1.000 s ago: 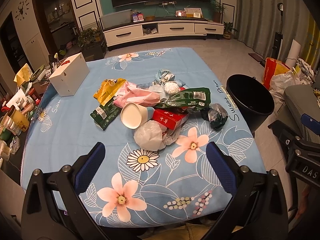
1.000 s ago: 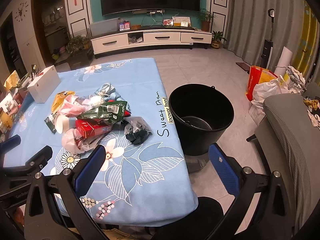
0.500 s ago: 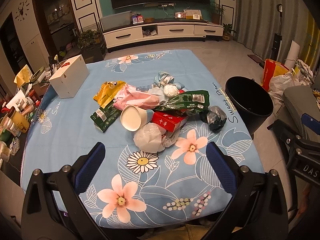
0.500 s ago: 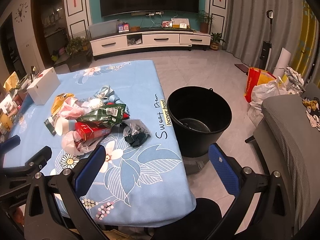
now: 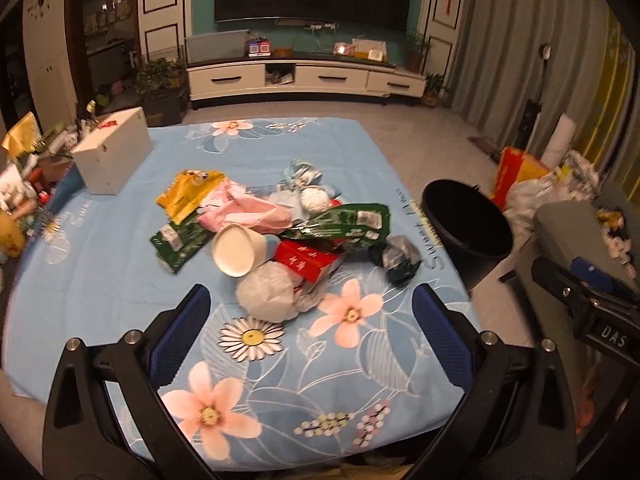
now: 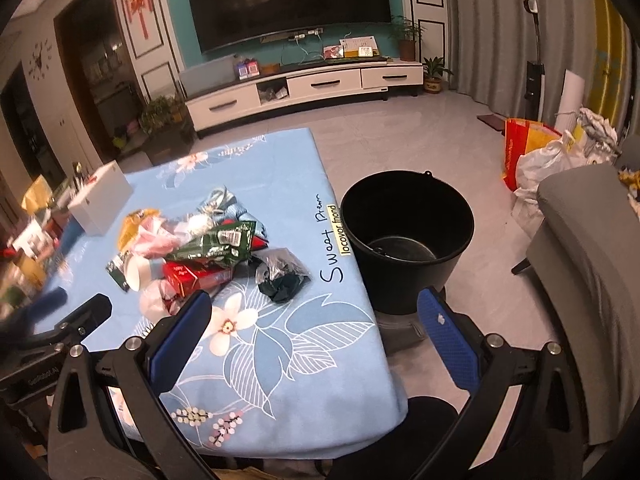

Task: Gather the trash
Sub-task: 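Grasp the white plastic bag with the left tool while the right tool grasps the black-wrapped bag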

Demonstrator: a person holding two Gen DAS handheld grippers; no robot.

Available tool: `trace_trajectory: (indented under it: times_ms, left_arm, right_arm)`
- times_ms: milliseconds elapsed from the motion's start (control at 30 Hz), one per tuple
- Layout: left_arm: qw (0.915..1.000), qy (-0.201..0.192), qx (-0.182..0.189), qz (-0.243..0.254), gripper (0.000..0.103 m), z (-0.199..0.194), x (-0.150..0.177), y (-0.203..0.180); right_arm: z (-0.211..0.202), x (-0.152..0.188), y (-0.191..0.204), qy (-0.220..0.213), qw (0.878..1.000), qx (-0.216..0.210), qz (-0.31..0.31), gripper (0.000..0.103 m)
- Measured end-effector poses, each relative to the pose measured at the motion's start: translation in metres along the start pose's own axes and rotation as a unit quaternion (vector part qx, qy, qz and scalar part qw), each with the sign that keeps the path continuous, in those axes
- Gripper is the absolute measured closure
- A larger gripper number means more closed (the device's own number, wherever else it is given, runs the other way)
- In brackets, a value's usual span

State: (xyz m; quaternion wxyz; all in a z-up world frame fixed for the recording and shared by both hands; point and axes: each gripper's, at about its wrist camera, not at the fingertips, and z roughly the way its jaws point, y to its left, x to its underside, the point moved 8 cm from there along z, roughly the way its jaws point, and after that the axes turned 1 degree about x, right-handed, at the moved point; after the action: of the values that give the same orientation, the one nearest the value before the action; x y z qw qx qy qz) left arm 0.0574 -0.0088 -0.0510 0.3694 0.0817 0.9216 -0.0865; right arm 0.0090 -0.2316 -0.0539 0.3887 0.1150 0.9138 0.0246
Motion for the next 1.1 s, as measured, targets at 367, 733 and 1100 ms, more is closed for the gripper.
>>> trace_trajectory:
  times_ms: [367, 733, 1100]
  left_arm:
    - [0.9986, -0.009, 0.042, -0.03, 0.002, 0.022, 0.024, 0.033]
    - [0.9971, 0.009, 0.056, -0.051, 0.002, 0.069, 0.043, 0.059]
    - [0.9948, 0.035, 0.067, -0.068, 0.022, 0.128, 0.043, 0.065]
  right_arm:
    - [0.034, 0.017, -0.005, 0.028, 0.997, -0.067, 0.01, 0.003]
    - [0.091, 0.037, 0.007, 0.073, 0.992, -0.103, 0.011, 0.003]
    - [0.147, 0.037, 0.028, 0.095, 0.989, -0.115, -0.008, 0.026]
